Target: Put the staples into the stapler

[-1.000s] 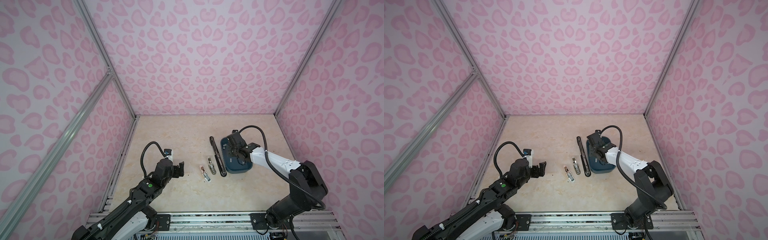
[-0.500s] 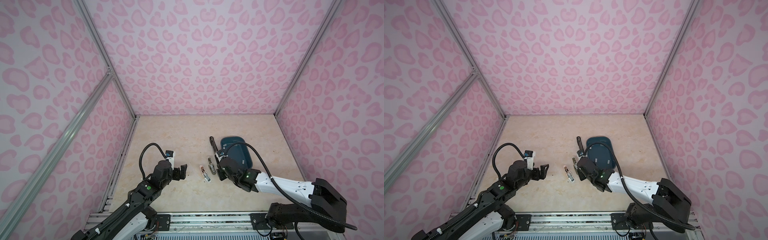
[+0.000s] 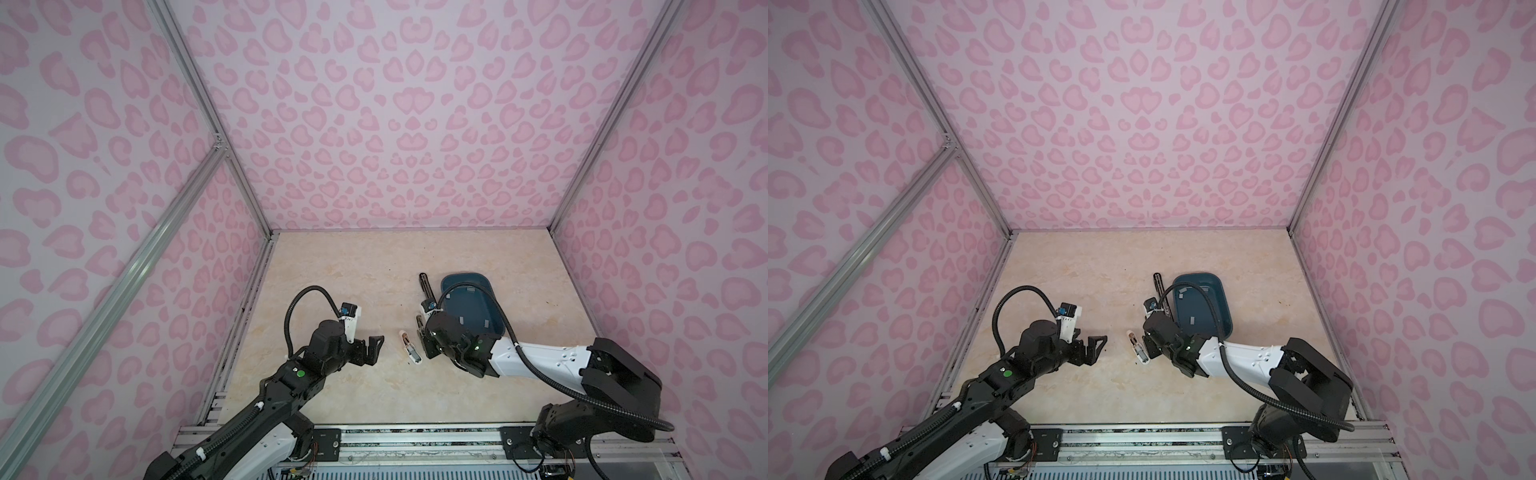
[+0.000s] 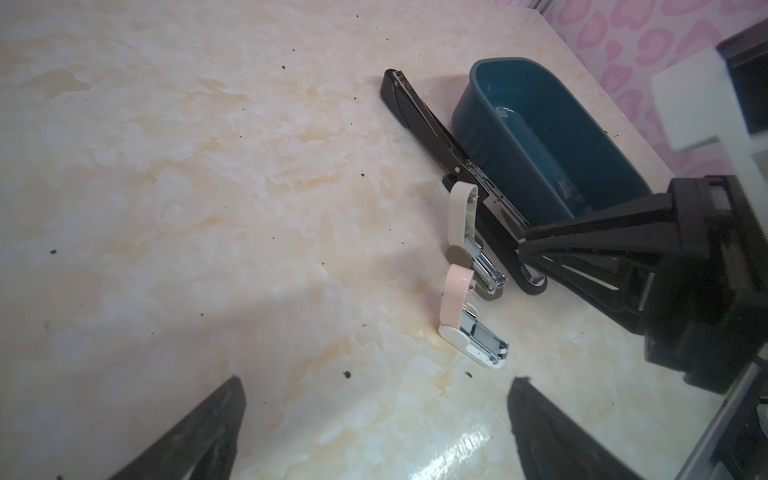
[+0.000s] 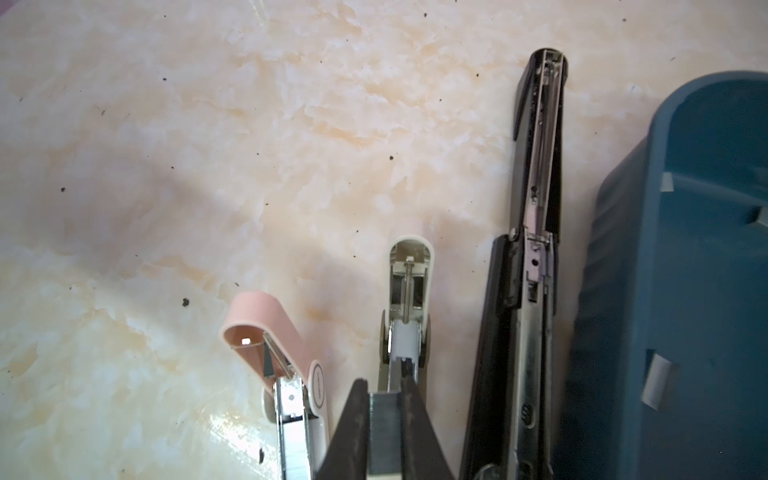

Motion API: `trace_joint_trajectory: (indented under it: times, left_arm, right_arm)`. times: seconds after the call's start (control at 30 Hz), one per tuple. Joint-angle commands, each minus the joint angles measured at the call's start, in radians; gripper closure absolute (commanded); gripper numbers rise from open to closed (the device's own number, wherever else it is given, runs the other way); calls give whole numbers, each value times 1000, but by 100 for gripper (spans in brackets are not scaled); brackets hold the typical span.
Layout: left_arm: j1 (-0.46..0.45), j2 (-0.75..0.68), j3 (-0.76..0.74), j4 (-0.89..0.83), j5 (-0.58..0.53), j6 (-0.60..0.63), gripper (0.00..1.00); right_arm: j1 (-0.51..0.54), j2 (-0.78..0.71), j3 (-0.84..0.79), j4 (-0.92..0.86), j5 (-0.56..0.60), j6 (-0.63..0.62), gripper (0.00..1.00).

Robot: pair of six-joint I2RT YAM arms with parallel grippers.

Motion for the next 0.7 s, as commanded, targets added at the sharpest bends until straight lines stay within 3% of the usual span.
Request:
trace_joint_trajectory:
  times: [0.0, 0.67]
  left_arm:
    - [1, 12, 15, 44, 13, 10, 0]
    - [1, 5, 11, 42, -13, 0, 1]
  right_arm:
    - [1, 23, 3, 20, -6, 12, 86]
    - [-32, 107, 43, -15, -37, 34, 88]
